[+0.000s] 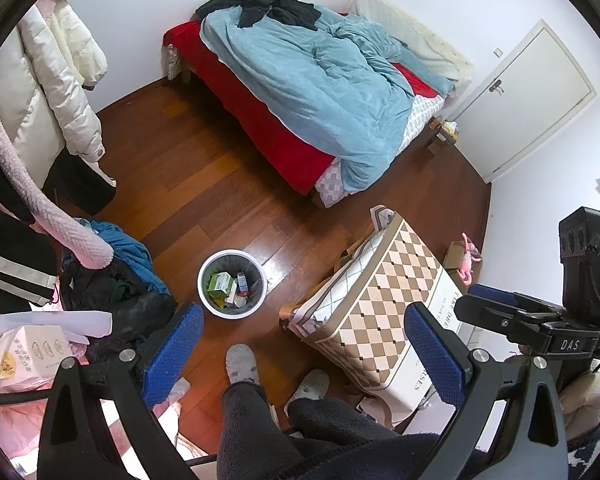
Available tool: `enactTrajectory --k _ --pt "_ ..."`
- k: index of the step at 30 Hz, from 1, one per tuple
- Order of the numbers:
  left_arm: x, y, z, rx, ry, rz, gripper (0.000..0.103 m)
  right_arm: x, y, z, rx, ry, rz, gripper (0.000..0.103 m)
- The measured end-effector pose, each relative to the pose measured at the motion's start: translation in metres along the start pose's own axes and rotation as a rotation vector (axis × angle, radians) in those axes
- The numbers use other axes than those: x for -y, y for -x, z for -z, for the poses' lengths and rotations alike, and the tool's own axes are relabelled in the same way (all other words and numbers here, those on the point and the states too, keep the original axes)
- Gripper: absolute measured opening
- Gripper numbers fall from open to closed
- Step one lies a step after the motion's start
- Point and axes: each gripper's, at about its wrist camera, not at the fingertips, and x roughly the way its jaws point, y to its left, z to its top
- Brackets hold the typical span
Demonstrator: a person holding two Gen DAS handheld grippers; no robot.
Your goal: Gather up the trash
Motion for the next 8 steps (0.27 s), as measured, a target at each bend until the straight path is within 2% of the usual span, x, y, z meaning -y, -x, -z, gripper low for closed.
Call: enactTrajectory --k 8 --pt "-0.0035 0.0033 0.0018 0.005 0.013 0.011 0.103 0.0002 -0.0007 0.0000 0.003 -0.004 0.002 0.103"
